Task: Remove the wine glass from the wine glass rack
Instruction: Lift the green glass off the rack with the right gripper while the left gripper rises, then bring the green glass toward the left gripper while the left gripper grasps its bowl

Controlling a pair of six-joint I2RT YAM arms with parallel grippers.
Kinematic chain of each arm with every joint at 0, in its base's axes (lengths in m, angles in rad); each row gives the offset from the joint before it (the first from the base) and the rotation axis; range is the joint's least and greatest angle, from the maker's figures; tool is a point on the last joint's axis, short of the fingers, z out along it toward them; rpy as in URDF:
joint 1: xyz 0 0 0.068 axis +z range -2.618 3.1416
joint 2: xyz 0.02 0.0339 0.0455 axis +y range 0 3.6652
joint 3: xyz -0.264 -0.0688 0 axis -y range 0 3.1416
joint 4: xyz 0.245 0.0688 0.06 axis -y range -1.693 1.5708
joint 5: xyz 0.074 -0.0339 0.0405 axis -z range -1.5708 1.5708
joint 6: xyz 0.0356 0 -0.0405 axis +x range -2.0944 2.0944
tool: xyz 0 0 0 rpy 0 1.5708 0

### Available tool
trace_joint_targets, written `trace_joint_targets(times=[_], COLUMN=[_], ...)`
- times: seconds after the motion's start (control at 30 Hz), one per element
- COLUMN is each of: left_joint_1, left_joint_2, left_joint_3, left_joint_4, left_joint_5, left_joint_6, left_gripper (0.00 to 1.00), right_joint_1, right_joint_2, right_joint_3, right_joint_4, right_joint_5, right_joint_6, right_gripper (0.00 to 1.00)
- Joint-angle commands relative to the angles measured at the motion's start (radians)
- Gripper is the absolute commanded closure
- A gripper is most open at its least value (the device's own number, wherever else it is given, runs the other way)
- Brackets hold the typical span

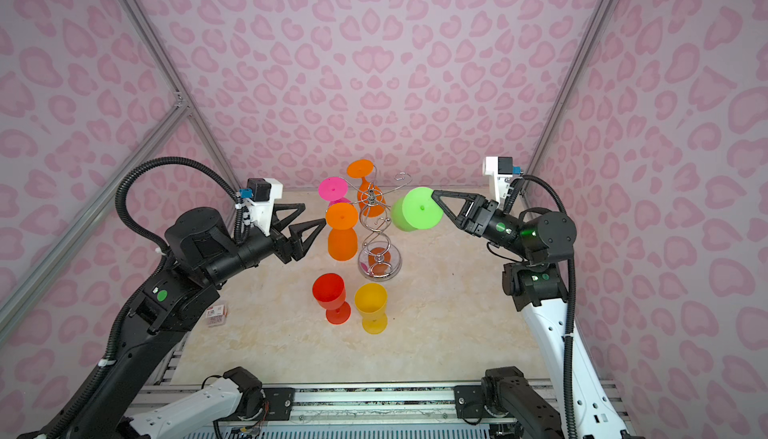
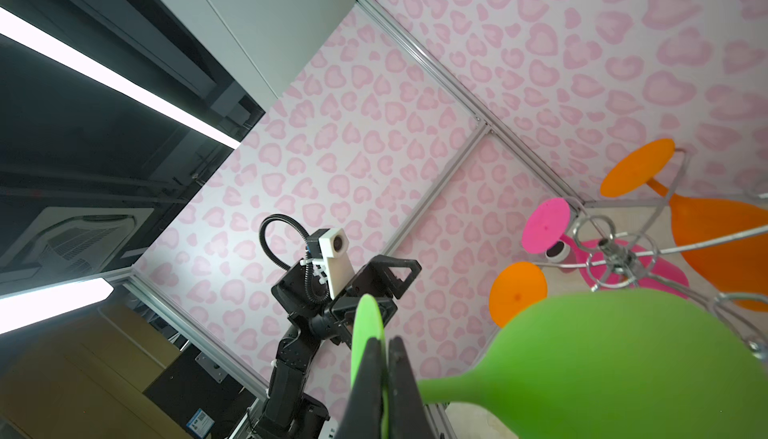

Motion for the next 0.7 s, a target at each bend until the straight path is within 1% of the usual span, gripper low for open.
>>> trace_joint_targets(times=[0.0,0.1,0.2,0.4,0.67], left_joint_1=[0.050,0.065,0.065,0.066,0.067], left_joint_2=[0.036,0.082,0.119,0.167,0.242], left_joint_3=[-0.019,-0.030,-0.027,-0.032,-0.001], left_joint_4=[0.244,0.347,0.392,0.452,0.558], left_joint_5=[0.313,0.429,0.459,0.492,0.523], left_joint_6=[-0.128,-0.193,-0.227,-0.255,-0.287], left_gripper=[0.26,0.27,0.27,0.27,0.27], right_joint_1=[0.000,0.001,0.012,0.046,0.102], right_joint_2=[0.048,0.117,0.187,0.249,0.313], right_joint_3=[-0.008,-0.001,0.017,0.023,0.081], right_joint_4=[0.445,0.649,0.779,0.823,0.918], right_joint_5=[0.070,0.142,0.176,0.193,0.226], right_joint_6=[0.232,0.351,0.452,0.475,0.530], right_gripper=[1.00,1.00,1.00,1.00,1.00])
